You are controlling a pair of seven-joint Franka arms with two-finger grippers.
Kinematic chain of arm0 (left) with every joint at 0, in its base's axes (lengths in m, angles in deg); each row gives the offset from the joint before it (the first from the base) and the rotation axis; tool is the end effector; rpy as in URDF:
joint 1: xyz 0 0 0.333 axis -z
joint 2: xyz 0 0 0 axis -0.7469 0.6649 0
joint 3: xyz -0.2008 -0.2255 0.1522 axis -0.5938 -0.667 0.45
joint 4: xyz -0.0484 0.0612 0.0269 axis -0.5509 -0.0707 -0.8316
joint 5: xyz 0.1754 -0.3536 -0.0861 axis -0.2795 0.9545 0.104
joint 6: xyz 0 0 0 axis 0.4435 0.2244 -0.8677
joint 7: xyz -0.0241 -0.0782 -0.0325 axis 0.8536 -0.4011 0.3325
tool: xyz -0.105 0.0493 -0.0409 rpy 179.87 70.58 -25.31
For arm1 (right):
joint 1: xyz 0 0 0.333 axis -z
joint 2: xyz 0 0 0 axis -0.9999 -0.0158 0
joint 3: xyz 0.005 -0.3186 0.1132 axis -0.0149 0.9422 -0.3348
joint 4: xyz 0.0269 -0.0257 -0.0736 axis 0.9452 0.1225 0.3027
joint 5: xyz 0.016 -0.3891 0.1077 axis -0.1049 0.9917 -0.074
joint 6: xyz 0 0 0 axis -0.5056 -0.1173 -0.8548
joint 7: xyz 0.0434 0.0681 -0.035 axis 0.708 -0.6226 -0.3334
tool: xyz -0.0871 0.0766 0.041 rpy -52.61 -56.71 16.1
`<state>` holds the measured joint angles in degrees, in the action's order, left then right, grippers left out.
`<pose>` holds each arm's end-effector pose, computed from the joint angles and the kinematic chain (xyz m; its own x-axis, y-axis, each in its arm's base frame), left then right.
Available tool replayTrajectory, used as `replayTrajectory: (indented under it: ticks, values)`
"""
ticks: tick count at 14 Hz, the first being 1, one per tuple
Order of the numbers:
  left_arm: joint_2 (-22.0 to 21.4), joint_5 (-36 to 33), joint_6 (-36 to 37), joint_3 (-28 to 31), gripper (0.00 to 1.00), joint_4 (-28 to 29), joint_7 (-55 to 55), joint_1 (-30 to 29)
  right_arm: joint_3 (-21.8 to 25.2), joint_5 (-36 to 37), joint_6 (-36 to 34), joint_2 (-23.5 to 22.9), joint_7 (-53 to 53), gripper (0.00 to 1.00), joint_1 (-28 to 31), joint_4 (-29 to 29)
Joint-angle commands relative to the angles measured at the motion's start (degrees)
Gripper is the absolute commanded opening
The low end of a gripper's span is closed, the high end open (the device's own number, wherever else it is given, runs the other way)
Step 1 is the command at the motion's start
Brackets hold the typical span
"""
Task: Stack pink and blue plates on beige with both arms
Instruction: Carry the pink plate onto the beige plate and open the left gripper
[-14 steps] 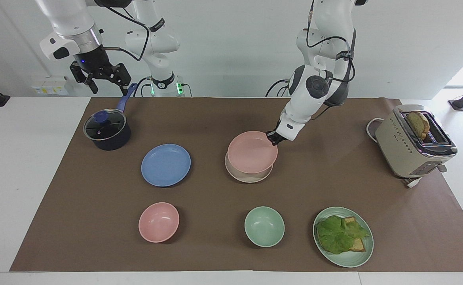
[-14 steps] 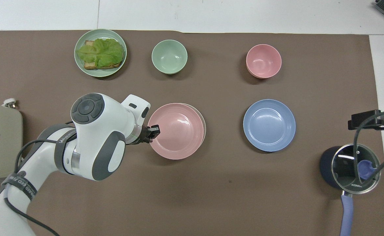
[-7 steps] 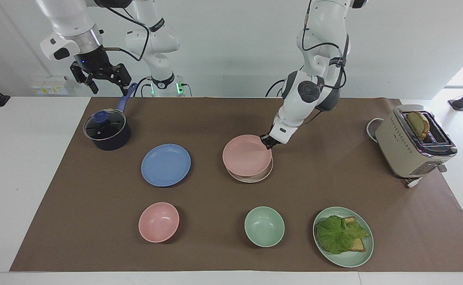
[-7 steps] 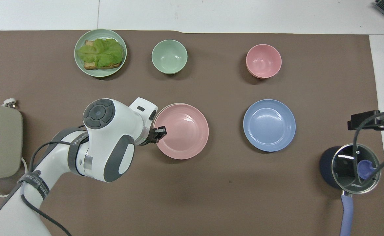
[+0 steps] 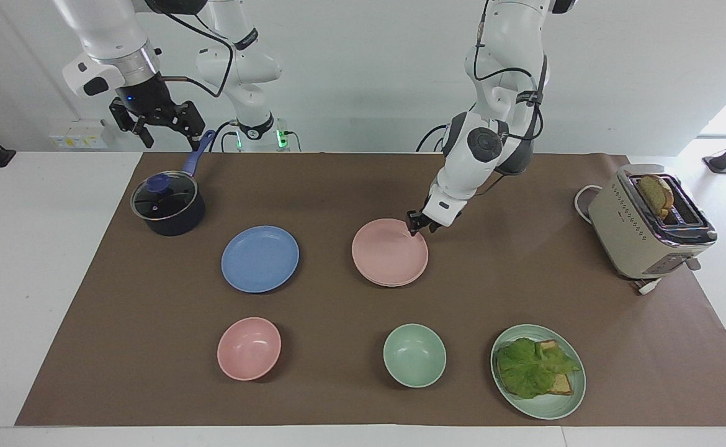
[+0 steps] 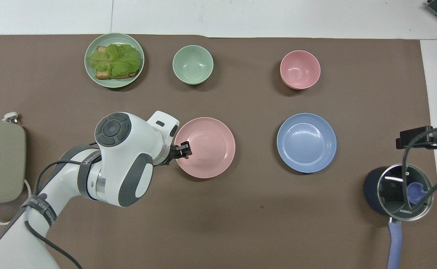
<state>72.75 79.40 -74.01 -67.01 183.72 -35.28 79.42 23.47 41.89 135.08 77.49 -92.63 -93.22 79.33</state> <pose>0.5051 -0.3002 0.3506 0.9693 0.2037 -0.1373 0.2265 -0.9577 0.1778 0.5183 -0.0096 0.6468 0.9945 -0.1011 -0.0262 -0.1011 -0.9949 0.0021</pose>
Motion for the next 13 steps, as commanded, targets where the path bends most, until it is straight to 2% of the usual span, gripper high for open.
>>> replayTrajectory:
  ticks: [1,4,6,9,13]
  values:
    - [0.2,0.8,-0.2,0.9,1.00,-1.0,-0.7,0.2,-0.1,-0.7,1.8,1.6,-0.5,1.00,0.3,2.1]
    - [-0.4,-0.7,2.8,1.3,1.00,-3.2,-0.8,-2.9,-0.1,-0.7,2.6,1.6,-0.5,1.00,0.4,2.4]
    - [-1.2,-5.9,8.4,1.5,1.00,-5.0,-6.5,-6.9,-0.1,-0.7,3.5,1.5,-0.5,1.00,0.4,2.6]
    - [-3.0,-7.8,15.4,1.6,1.00,-7.6,-12.9,-13.1,0.0,-0.7,4.4,1.4,-0.3,1.00,0.4,3.0]
    - [-6.5,-9.9,18.3,1.6,1.00,-7.7,-20.0,-20.2,0.3,-0.6,4.7,1.1,-0.6,1.00,0.5,2.3]
